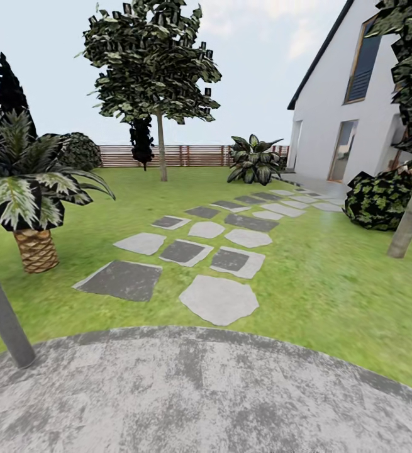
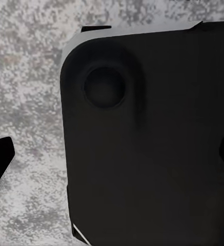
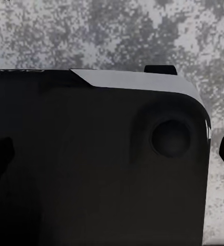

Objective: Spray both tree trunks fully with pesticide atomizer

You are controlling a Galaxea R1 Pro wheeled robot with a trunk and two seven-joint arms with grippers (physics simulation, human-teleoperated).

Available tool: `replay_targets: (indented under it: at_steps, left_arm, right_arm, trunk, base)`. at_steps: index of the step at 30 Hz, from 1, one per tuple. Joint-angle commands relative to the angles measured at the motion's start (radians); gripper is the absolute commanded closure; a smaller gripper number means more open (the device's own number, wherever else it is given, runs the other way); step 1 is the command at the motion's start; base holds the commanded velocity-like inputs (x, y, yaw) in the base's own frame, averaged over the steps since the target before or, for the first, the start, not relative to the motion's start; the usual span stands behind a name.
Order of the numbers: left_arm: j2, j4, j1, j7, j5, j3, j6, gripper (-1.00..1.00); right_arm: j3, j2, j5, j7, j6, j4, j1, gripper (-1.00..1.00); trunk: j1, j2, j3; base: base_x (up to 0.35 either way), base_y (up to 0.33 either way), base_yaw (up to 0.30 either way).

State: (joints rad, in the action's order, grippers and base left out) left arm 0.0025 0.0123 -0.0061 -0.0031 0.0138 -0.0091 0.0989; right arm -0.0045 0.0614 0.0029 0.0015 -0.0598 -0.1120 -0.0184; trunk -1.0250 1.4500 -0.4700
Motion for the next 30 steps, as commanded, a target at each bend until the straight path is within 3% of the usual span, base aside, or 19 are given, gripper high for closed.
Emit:
replay_targets:
  at_steps: [1, 30]
  left_arm:
    - [0.0, 0.0, 0.0, 0.0, 0.0, 0.0, 0.0, -1.0]
    - [0.008, 0.0, 0.0, 0.002, 0.0, 0.0, 0.001, -1.0]
  right_arm:
    - [0.0, 0.0, 0.0, 0.0, 0.0, 0.0, 0.0, -1.0]
    - [0.0, 0.0, 0.0, 0.0, 0.0, 0.0, 0.0, -1.0]
  trunk:
    - [0.0, 0.0, 0.0]
    - [0.0, 0.0, -0.005]
  base:
    - [0.0, 0.0, -0.267]
    - [0.0, -0.004, -0.267]
